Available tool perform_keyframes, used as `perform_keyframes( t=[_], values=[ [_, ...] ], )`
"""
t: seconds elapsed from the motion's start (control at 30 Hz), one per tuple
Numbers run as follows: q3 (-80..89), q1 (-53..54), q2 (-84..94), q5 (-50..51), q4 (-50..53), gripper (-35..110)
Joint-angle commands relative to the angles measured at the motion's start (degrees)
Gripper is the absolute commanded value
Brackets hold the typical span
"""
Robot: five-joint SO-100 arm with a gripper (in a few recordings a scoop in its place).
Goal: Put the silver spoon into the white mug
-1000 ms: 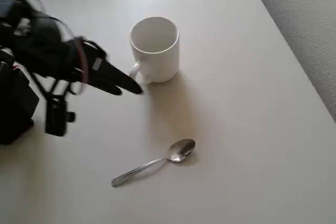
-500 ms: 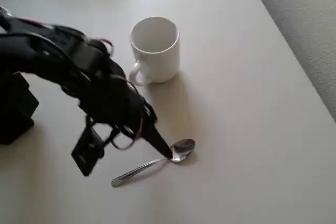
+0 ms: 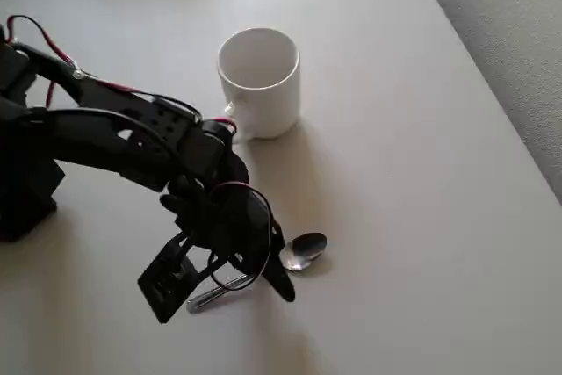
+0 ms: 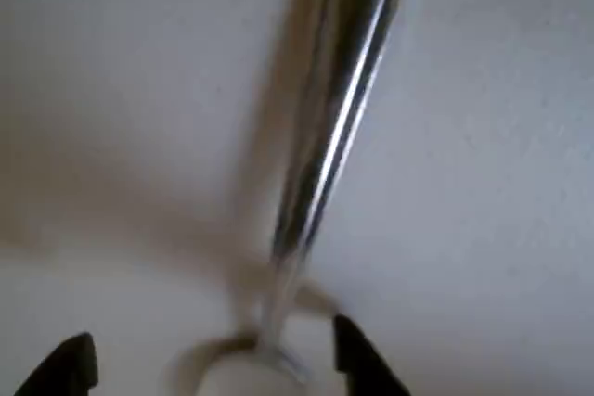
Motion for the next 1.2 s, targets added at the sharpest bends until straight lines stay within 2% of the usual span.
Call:
perform_keyframes(
  t=[0.0,0.13,0.37,1.17],
  values=[
    [-8.44,0.88,-2.9,0.44,3.25,30],
    [-10.99,1.58,-5.36,0.18,3.69,26],
    [-11.43,1.58,-6.06,0.0,4.04,-2],
    [-29.27,2.64,-6.77,-0.09,18.19,-2]
  ],
)
